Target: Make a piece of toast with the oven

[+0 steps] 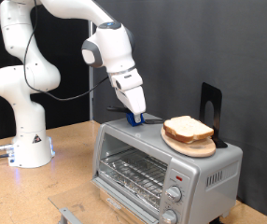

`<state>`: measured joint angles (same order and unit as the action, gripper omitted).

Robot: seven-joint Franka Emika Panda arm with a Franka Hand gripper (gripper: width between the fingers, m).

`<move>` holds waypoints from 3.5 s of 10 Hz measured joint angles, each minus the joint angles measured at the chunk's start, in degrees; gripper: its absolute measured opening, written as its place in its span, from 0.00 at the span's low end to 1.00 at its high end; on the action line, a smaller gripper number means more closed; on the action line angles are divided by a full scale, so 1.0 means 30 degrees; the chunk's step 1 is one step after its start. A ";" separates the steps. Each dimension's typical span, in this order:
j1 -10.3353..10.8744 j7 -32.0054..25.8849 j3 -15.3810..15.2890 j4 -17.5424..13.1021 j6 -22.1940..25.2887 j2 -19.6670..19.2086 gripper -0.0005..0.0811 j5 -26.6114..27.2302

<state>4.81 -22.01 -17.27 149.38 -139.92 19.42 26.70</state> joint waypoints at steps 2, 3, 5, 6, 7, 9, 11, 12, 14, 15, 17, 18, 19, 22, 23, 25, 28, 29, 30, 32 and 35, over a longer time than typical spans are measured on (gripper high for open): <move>-0.0001 0.0072 0.0000 -0.0004 0.0042 -0.0045 0.53 0.0030; -0.0002 0.0125 -0.0001 -0.0009 0.0056 -0.0047 0.47 0.0033; -0.0002 0.0146 0.0000 -0.0013 0.0068 -0.0048 0.47 0.0035; -0.0002 0.0152 0.0001 -0.0025 0.0095 -0.0048 0.47 0.0083; -0.0001 0.0147 0.0014 -0.0067 0.0174 -0.0036 0.47 0.0399; -0.0001 0.0097 0.0189 -0.0274 0.0536 0.0393 0.47 0.1221; -0.0035 0.0030 0.0510 -0.0450 0.1828 0.1442 0.48 0.1153; -0.0092 0.0020 0.0671 -0.0518 0.2776 0.2174 0.48 0.0994; -0.0094 0.0668 0.0648 -0.0366 0.2378 0.2034 0.48 0.1689; -0.0080 0.1193 0.0669 -0.0161 0.1363 0.2183 0.48 0.3019; -0.0130 0.1858 0.1148 0.0444 0.0727 0.3069 0.48 0.5012; -0.0288 0.2261 0.1636 0.0714 0.1144 0.3654 0.48 0.5137; -0.0636 0.2542 0.2098 0.0986 0.1609 0.4194 0.48 0.5089; -0.2379 0.2677 0.2944 0.1566 0.1841 0.4924 0.48 0.4199; -0.2946 0.2676 0.3159 0.1649 0.1820 0.4932 0.48 0.3862; -0.4062 0.2567 0.3658 0.1856 0.1301 0.4924 0.48 0.3542; -0.5116 0.1326 0.4963 0.1720 0.1710 0.4513 0.48 0.2866; -0.5060 0.1358 0.4873 0.1725 0.1709 0.4501 0.48 0.2894; -0.5018 0.1532 0.4751 0.1705 0.1778 0.4462 0.48 0.2898; -0.5006 0.2186 0.4306 0.1076 0.2372 0.3851 0.48 0.2825; -0.5018 0.3049 0.3439 -0.0506 0.2428 0.1787 0.48 0.2366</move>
<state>-10.24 -12.86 -6.95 147.86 -132.64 24.78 33.79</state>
